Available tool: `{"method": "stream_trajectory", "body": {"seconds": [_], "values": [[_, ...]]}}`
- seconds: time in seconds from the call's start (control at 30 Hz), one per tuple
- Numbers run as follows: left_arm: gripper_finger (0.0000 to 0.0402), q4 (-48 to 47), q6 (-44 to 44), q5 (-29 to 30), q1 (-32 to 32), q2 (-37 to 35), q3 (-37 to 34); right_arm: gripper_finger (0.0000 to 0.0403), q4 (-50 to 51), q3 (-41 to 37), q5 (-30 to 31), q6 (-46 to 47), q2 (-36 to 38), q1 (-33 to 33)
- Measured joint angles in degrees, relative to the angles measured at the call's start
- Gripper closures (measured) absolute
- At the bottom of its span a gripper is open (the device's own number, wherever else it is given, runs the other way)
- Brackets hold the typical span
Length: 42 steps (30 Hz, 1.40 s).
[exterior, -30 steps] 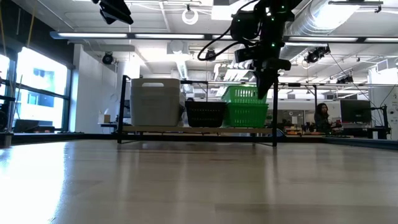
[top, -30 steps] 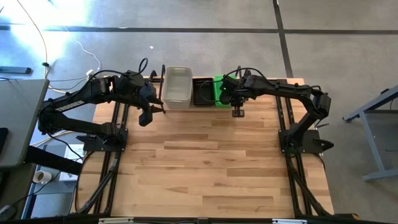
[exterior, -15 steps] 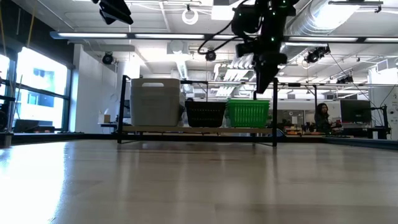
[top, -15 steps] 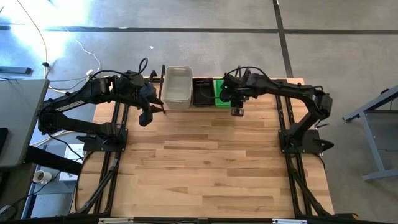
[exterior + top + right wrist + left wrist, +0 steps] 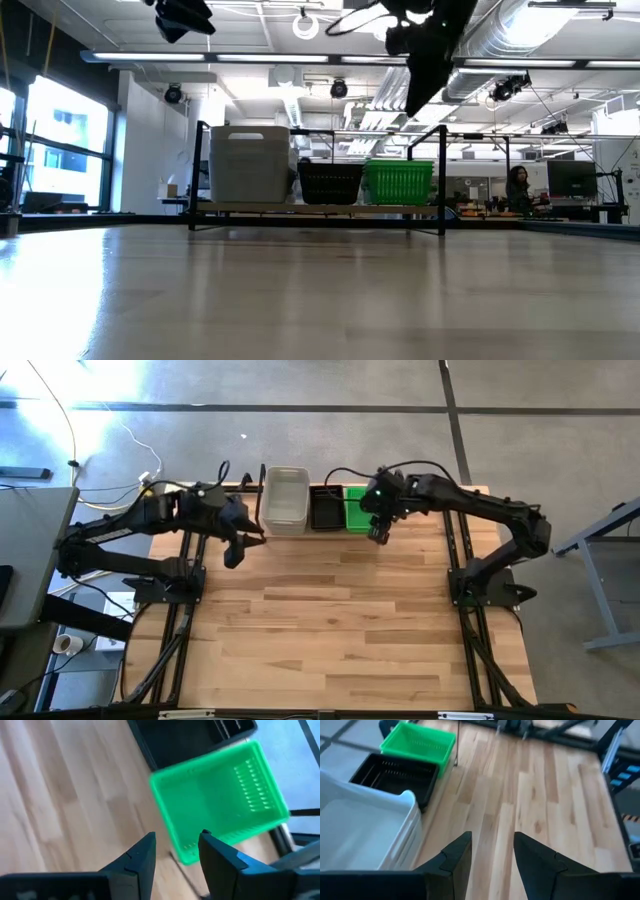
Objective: Stack baskets on shelf by color
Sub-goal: Return to Home Position
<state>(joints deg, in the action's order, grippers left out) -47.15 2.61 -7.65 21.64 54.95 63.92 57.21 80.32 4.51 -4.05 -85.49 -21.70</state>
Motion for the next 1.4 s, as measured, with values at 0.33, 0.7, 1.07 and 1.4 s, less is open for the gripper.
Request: {"method": "stream_trajectory", "body": {"seconds": [0.33, 0.7, 1.07, 1.4], "values": [[0.0266, 17.73, 4.85, 4.16, -5.59, -13.47, -15.42, 0.0270, -15.86, -8.38, 2.88, 15.05, 6.99, 9.56], [0.0266, 27.82, 6.38, 6.95, -11.29, -31.29, -31.11, 0.0270, -28.10, -8.93, 5.13, 25.11, 8.04, 18.51], [0.0266, 28.13, 6.38, 7.19, -13.24, -48.64, -41.98, 0.0270, -31.51, -8.93, 9.99, 29.10, 8.04, 22.51], [0.0266, 32.13, 7.28, 11.45, -13.20, -54.23, -50.80, 0.0269, -25.61, -8.97, 14.91, 25.40, 15.75, 22.52]]}}
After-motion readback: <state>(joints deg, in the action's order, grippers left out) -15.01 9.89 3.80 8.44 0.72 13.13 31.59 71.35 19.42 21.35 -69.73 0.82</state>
